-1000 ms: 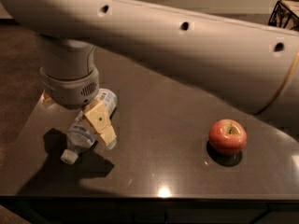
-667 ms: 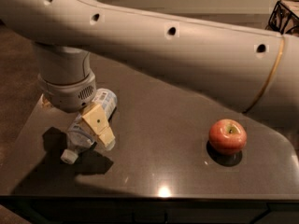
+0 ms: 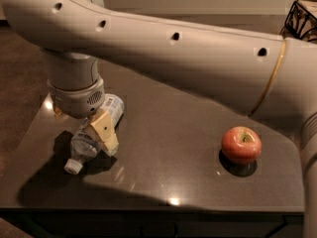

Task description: Move blue plastic bottle near apple

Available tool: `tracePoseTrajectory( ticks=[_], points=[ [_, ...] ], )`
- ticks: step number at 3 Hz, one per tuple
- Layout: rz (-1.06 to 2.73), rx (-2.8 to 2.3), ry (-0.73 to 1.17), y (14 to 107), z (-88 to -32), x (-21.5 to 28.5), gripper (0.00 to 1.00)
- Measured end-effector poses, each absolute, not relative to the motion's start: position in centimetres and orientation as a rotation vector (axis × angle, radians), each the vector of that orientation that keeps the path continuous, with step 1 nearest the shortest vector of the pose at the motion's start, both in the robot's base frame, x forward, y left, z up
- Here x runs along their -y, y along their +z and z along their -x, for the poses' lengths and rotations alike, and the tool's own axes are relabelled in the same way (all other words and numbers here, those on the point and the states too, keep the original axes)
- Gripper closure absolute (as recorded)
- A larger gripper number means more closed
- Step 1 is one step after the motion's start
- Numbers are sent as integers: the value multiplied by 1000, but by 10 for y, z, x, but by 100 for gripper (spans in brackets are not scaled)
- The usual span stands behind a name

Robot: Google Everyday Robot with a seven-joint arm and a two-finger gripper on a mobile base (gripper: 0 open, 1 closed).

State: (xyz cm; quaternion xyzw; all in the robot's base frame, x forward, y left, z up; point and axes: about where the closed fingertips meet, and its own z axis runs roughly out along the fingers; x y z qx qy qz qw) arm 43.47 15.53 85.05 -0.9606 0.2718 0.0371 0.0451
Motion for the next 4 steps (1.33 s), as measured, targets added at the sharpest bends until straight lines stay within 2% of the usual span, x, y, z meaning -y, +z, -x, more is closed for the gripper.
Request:
tracePoseTrajectory(
  ticks=[2,3,4],
  points=[
    [2896,-848,155,867,-434,-147,64],
    [2839,-898,239,885,-434,-143,87],
    [2752,-988,364,909,-441,-139,100]
  ],
)
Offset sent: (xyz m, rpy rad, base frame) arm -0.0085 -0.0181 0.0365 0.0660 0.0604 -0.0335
